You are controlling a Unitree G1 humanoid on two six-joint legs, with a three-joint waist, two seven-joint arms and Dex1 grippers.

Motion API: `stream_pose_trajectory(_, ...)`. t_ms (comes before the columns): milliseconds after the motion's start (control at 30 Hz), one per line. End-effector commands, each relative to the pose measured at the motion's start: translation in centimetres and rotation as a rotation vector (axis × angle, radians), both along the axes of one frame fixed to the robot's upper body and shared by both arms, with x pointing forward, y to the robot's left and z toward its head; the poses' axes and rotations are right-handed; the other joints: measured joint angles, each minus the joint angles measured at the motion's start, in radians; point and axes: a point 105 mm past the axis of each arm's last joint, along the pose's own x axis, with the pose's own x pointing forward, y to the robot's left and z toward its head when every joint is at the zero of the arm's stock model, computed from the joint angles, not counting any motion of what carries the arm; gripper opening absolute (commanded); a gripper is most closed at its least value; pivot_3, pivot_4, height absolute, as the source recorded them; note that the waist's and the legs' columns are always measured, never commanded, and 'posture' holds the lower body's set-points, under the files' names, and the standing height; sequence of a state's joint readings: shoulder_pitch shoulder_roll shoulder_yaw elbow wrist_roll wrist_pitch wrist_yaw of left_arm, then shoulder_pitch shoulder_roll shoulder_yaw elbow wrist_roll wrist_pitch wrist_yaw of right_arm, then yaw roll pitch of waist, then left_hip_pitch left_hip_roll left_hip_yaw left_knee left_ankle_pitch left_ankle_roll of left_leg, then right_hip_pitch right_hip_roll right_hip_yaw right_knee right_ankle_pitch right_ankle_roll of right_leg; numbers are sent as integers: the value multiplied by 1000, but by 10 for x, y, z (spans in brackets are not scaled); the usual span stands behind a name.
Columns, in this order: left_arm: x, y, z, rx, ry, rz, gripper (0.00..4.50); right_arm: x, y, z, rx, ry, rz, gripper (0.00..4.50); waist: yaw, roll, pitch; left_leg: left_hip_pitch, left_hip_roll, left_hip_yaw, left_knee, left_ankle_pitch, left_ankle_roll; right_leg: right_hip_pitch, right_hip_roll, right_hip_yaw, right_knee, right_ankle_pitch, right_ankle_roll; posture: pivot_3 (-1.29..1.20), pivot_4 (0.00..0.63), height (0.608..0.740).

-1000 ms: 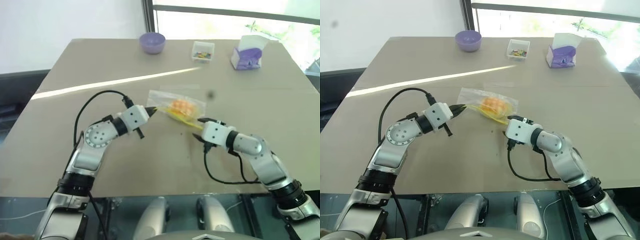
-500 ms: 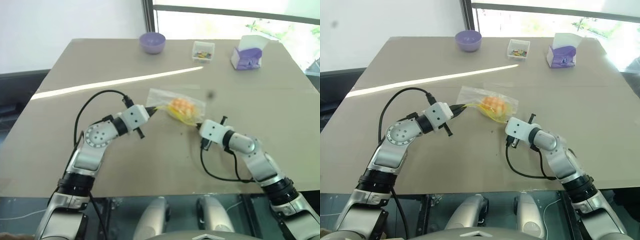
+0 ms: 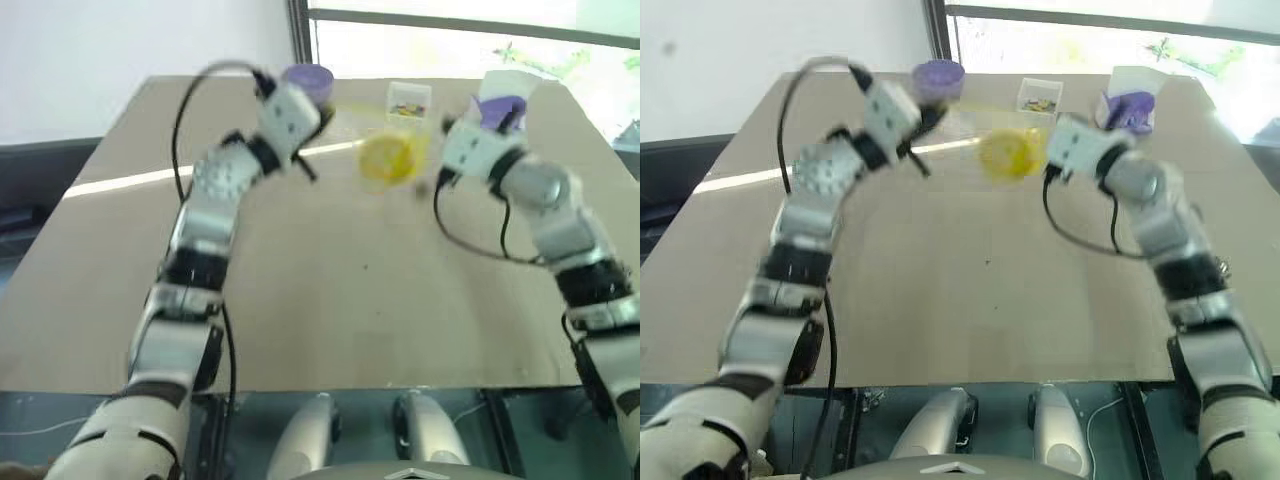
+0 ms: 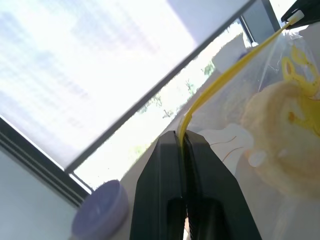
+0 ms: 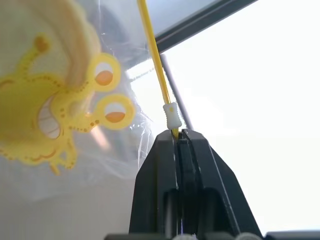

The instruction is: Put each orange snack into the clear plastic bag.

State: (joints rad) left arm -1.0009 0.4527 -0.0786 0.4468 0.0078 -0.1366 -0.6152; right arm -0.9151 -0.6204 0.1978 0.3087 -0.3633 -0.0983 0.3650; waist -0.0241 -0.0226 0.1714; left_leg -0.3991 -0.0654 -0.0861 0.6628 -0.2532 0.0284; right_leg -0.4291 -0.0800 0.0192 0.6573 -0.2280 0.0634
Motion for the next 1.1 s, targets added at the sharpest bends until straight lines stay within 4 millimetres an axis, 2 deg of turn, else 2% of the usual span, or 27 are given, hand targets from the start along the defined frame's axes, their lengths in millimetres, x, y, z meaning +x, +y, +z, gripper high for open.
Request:
stream_pose_trajectory(33,9,12,-8,-57,51,34,0,6,-20,-5,9,-1,-53,44,-12,0,0,0,0,0,-1,0,0,0,0,0,0,0,0,0,150,740)
stream_pose_trajectory(100,14,10,-18,0,76,41,0,7,-22,-7,2,3,-55,44,-21,0,0,-7,0,1,0,0,0,-7,-1,1,1,0,0,0,150,740)
stream_pose_trajectory(167,17,10,-14,-22,65,49,0,7,-27,3,26,-44,-70,44,-23,0,1,-19,-1,2,6,0,0,-20,-1,2,6,0,0,0,150,740)
stream_pose_trajectory(233,19,9,-10,-19,49,53,0,10,-33,1,10,-14,-83,44,-23,0,1,-18,-1,2,6,0,0,-21,0,2,8,0,0,0,150,740)
stream_pose_trajectory(300,14,3,-17,14,37,18,0,9,-36,-13,-24,33,-77,44,-20,0,1,-17,0,2,7,0,0,-20,0,2,9,1,0,0,150,740)
stream_pose_trajectory(400,-6,-5,-37,55,36,-72,0,-8,-27,-46,-40,141,5,44,-18,0,0,-16,0,1,6,0,0,-18,0,2,8,1,0,0,150,740)
stream_pose_trajectory(600,-70,-6,-109,207,132,-198,0,-73,-10,-130,5,418,95,44,-16,1,1,-17,0,2,5,0,1,-20,0,5,7,1,0,0,150,740)
stream_pose_trajectory(700,-90,-2,-125,192,212,-212,0,-96,-7,-148,33,521,100,44,-12,2,0,-15,0,2,8,0,1,-17,0,5,11,1,0,0,150,740)
stream_pose_trajectory(833,-106,3,-141,192,312,-227,0,-109,-8,-158,23,599,100,44,-8,4,2,6,1,2,6,-4,7,4,1,4,8,1,0,0,150,740)
stream_pose_trajectory(933,-109,4,-144,178,372,-240,0,-113,-10,-158,31,632,106,886,-6,4,2,19,2,0,6,-4,7,20,2,1,3,1,1,0,150,740)
stream_pose_trajectory(967,-111,6,-144,156,406,-249,0,-114,-12,-157,39,644,105,1212,-6,4,2,19,2,0,6,-4,7,20,2,1,3,1,1,0,150,740)
stream_pose_trajectory(1000,-115,8,-144,131,450,-266,321,-117,-13,-156,45,658,107,1830,-5,4,2,19,2,0,6,-4,7,20,2,1,4,1,1,0,150,740)
stream_pose_trajectory(1100,-123,15,-141,82,529,-276,1349,-124,-20,-153,79,701,111,3084,-3,4,2,17,3,-1,6,-4,7,18,2,0,4,1,0,0,150,740)
